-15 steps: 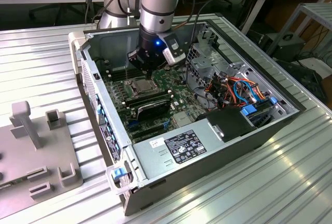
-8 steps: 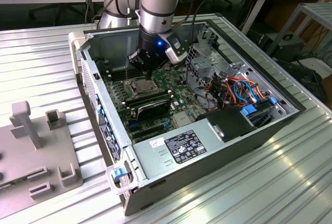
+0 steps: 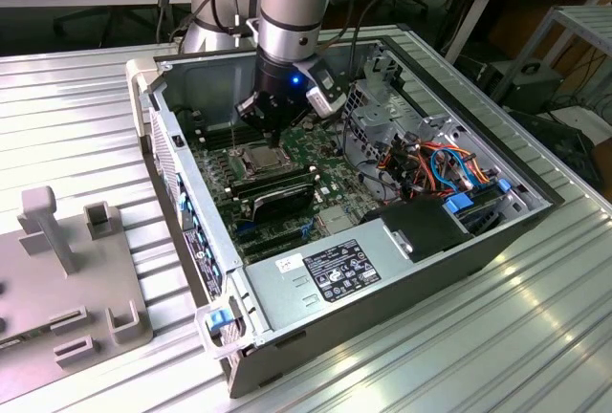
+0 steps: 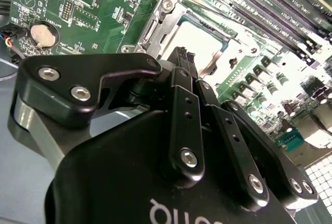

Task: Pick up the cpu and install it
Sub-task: 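Close the cpu cover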

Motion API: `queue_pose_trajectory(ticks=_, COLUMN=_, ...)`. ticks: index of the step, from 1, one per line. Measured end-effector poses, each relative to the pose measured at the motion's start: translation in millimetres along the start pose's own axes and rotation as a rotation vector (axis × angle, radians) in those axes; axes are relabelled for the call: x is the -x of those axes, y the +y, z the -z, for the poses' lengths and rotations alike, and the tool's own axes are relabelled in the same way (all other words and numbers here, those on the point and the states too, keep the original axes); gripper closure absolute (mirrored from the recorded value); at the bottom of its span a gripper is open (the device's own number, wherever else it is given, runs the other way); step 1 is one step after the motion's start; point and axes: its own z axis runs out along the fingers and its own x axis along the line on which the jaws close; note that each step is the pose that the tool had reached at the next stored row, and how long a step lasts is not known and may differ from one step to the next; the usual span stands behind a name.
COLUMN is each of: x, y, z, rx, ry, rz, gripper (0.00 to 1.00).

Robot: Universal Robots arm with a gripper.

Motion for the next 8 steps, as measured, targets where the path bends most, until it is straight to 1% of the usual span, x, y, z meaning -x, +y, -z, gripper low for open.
queue_pose_trajectory(ticks=2, x=-0.1, y=0.0, z=-0.1, rx=-0.0036, ry=0.0002, rz=0.012, gripper=0.89)
queue_pose_trajectory(ticks=3, x=-0.5, y=-0.1, z=-0.1, rx=-0.0052, ry=0.0005, rz=0.025, gripper=0.89)
queue_pose_trajectory(ticks=5, x=-2.0, y=0.0, z=-0.3, rx=-0.005, ry=0.0002, rz=0.047, gripper=0.89)
queue_pose_trajectory(ticks=8, x=-6.1, y=0.0, z=-0.8, rx=-0.0051, ry=0.0002, rz=0.061, gripper=0.89)
